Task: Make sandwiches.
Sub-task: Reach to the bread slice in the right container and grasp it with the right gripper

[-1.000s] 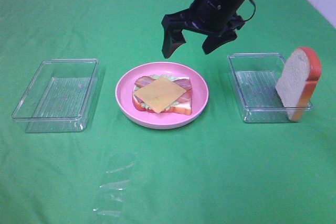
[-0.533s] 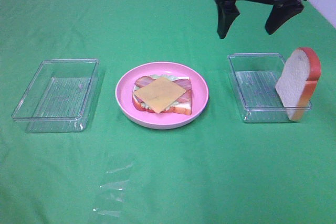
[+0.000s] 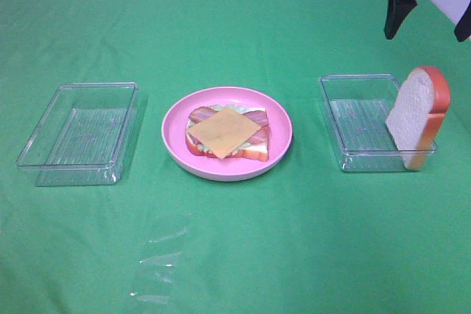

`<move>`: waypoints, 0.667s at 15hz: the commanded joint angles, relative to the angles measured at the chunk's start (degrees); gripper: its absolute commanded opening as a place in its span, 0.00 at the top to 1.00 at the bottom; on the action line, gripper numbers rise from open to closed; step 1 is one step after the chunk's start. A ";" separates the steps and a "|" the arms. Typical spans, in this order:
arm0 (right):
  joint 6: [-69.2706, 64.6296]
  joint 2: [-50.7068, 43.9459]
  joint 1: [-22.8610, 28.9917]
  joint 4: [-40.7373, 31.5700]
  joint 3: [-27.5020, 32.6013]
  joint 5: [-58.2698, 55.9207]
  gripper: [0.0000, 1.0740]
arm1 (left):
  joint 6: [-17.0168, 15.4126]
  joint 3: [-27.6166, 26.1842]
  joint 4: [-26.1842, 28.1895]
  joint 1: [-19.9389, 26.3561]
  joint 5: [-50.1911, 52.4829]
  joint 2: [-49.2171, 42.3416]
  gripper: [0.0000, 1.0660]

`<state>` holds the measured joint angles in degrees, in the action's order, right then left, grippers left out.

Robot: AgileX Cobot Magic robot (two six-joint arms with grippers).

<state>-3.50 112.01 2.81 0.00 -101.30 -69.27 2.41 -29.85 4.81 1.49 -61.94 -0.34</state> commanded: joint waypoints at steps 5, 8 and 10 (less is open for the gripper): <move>0.74 3.04 -0.23 2.01 5.56 -6.70 0.13 | -0.23 0.17 0.23 0.17 0.23 -1.03 0.06; 0.74 5.73 -0.23 2.01 5.56 -6.65 0.13 | -0.23 0.17 0.23 0.17 0.23 -1.03 0.06; 0.74 7.62 -0.23 2.01 5.56 -6.76 0.13 | -0.23 0.17 0.23 0.17 0.23 -1.03 0.06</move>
<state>-3.44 119.18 2.69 1.78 -96.03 -70.02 2.41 -29.85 4.81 1.49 -61.94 -0.34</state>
